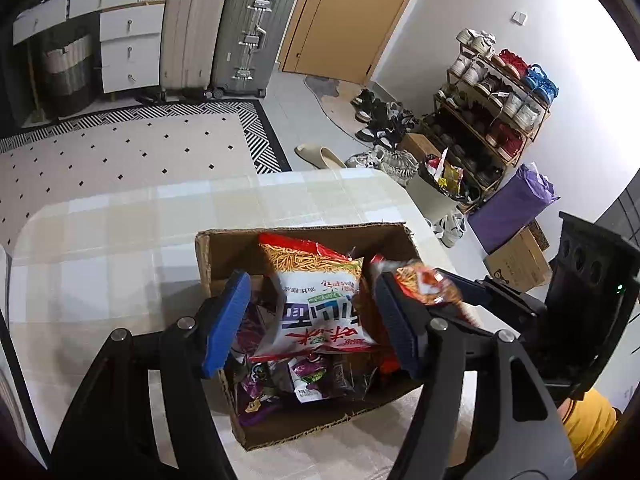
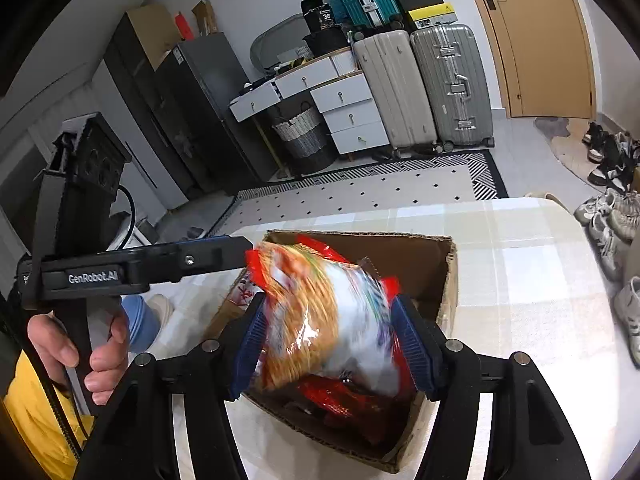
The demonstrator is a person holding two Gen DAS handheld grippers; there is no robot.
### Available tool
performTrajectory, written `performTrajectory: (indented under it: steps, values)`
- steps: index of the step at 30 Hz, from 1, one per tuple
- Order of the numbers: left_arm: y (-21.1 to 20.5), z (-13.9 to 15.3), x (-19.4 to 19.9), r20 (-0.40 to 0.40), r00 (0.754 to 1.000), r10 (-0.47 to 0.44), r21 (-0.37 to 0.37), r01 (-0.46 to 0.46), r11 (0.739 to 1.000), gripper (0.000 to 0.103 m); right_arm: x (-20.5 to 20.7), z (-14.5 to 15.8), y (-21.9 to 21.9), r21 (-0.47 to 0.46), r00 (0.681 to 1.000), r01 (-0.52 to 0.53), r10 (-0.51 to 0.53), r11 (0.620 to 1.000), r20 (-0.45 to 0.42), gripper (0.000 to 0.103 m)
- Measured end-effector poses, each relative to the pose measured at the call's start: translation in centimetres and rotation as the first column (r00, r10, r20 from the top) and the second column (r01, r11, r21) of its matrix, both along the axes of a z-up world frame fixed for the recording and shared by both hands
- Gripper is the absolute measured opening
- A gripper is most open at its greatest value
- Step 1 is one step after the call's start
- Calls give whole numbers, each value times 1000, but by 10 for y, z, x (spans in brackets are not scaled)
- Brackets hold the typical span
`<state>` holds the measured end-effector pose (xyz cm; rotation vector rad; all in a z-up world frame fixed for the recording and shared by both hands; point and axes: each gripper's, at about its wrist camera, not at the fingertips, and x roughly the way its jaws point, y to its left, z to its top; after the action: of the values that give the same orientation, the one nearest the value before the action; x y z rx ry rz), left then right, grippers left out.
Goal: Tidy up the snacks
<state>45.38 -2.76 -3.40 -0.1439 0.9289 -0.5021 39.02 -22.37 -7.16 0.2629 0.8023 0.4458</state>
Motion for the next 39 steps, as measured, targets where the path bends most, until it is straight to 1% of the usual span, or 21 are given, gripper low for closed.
performTrajectory:
  steps: [4,6,7,13,15,16,18,19,21,22,23,24,25,26,28,31,33,35,36,38,39]
  values:
    - [3,13,-13,38,999,-3,14,3,1000,63,-1,5,1,-6,1000,3,-3,1000,8,67]
    - [5,19,-20,56,998,-11,0,11,1000,65,-4,8,0,5,1000,6,-6,1000,18,67]
    - [6,22,-23,61,998,-13,-4,13,1000,67,-6,11,-2,15,1000,6,-6,1000,25,67]
    - [17,44,-58,129,991,38,-11,-37,999,73,-27,39,-8,54,995,18,-24,998,96,69]
    - [22,53,-75,176,980,97,-15,-96,995,79,-39,53,-10,62,991,29,-36,998,130,70]
    - [25,62,-89,207,967,151,-13,-152,988,80,-48,61,-10,53,987,38,-46,998,155,72]
    - [30,74,-110,249,951,185,-41,-180,983,81,-63,75,-9,42,979,43,-50,998,200,77]
    - [30,85,-125,278,940,197,-48,-191,980,83,-72,82,-8,33,974,48,-54,998,219,80]
    - [30,99,-145,316,924,216,-39,-215,976,86,-90,96,-4,22,966,41,-45,999,255,80]
    - [30,106,-157,335,916,223,-39,-223,974,91,-100,103,-3,20,961,36,-40,999,274,80]
    - [30,114,-172,357,908,220,-51,-217,975,98,-109,108,-2,17,956,36,-40,999,289,80]
    - [30,121,-186,377,901,212,-55,-207,977,103,-121,114,-2,13,949,41,-43,999,312,84]
    - [29,127,-194,394,895,211,-59,-205,977,103,-133,118,-2,13,942,44,-46,999,334,92]
    - [29,133,-210,418,883,214,-62,-208,976,103,-148,122,-2,16,930,45,-48,999,365,97]
    - [28,143,-235,461,859,221,-59,-219,974,103,-172,125,-2,5,913,56,-54,998,404,98]
    - [28,156,-279,510,824,247,-54,-256,965,103,-205,124,0,-27,899,55,-38,998,437,101]
    - [27,159,-310,539,799,265,-44,-287,957,103,-228,124,4,-69,888,71,-31,995,459,102]
    - [28,158,-338,551,789,272,-42,-299,953,103,-251,122,8,-107,868,124,-55,987,493,102]
    - [29,157,-349,548,789,280,-45,-306,951,103,-259,121,8,-111,863,136,-63,984,501,102]
    - [33,149,-369,524,798,299,-44,-325,945,103,-277,119,9,-104,857,144,-72,984,510,102]
    - [36,145,-378,516,796,316,-49,-341,939,103,-285,118,10,-101,853,155,-81,983,516,102]
